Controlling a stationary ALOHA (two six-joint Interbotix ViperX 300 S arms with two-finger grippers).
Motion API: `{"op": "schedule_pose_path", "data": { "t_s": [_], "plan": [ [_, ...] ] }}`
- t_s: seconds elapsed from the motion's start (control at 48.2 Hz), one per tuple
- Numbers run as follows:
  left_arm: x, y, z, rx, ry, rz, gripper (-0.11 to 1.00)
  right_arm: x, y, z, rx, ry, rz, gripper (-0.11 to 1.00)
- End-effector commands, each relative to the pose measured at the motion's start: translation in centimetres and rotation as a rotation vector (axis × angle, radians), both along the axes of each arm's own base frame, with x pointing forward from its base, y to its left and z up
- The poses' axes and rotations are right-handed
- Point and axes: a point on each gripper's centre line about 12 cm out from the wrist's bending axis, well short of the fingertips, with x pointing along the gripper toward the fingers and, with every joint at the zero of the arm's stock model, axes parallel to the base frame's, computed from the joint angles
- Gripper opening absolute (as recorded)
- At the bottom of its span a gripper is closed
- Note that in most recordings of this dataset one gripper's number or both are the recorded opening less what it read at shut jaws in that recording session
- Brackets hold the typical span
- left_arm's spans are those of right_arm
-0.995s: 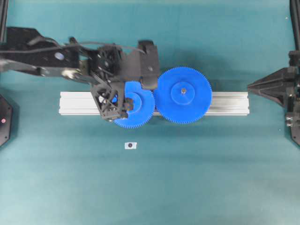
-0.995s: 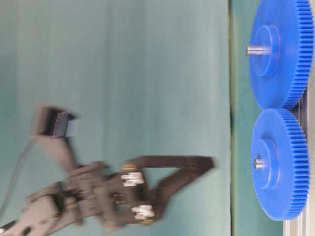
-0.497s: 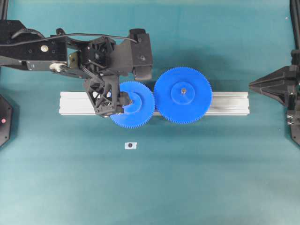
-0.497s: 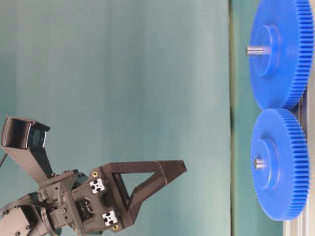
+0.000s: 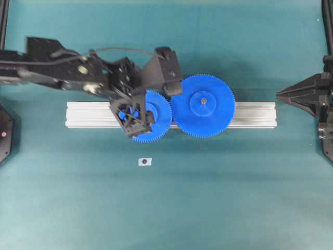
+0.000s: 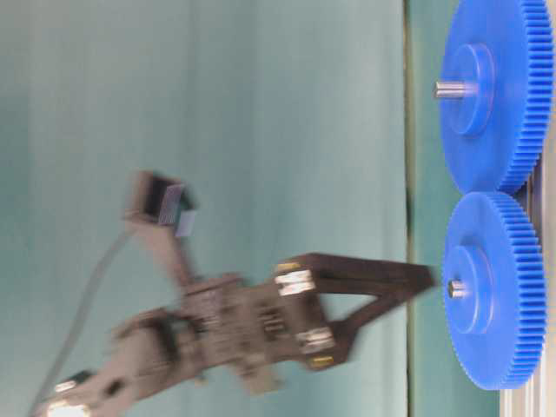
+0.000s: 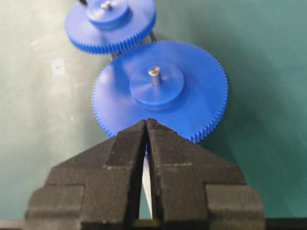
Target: Insert the small gear onto the shaft.
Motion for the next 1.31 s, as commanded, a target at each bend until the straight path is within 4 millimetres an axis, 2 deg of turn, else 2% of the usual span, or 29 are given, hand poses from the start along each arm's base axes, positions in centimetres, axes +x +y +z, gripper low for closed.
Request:
{"op": "schedule_pose_path", "data": {
  "t_s": [0.0, 0.124, 0.311, 0.435, 0.56, 0.663, 0.808, 0.953, 1.119, 1.285],
  "plan": [
    [0.7, 0.1, -0.4, -0.004, -0.019, 0.014, 0.85, 0.2, -0.1, 0.3, 0.007, -0.009, -0.005, 0.11],
    [1.2, 0.2, -1.6, -0.011, -0.009, 0.025, 0.85, 0.1, -0.1, 0.4, 0.007, -0.009, -0.005, 0.11],
    [1.0, 0.3, 0.7, -0.005, -0.047, 0.024, 0.85, 0.1, -0.1, 0.4, 0.006, -0.012, -0.007, 0.11],
    [0.3, 0.2, 3.7, 0.0, -0.093, 0.025, 0.85, 0.0, -0.1, 0.4, 0.006, -0.014, -0.007, 0.11],
    [-0.8, 0.0, 8.6, 0.011, -0.209, 0.025, 0.85, 0.1, -0.1, 0.4, 0.006, -0.012, -0.007, 0.11],
    [-2.2, -0.1, 11.8, 0.02, -0.288, 0.023, 0.85, 0.0, -0.1, 0.4, 0.006, -0.012, -0.007, 0.11],
    [-4.8, -0.5, 14.6, 0.029, -0.361, 0.02, 0.85, 0.0, -0.1, 0.4, 0.006, -0.012, -0.007, 0.11],
    [-7.5, -0.8, 15.4, 0.047, -0.39, 0.001, 0.85, -0.1, 0.0, 0.4, 0.004, -0.019, -0.006, 0.11],
    [-10.4, -1.3, 15.2, 0.096, -0.422, -0.06, 0.85, -0.4, 0.0, 0.0, 0.007, -0.018, -0.007, 0.11],
    [-11.7, -1.8, 14.8, 0.136, -0.493, -0.109, 0.85, -0.4, 0.0, 0.1, 0.024, -0.026, -0.014, 0.11]
  ]
}}
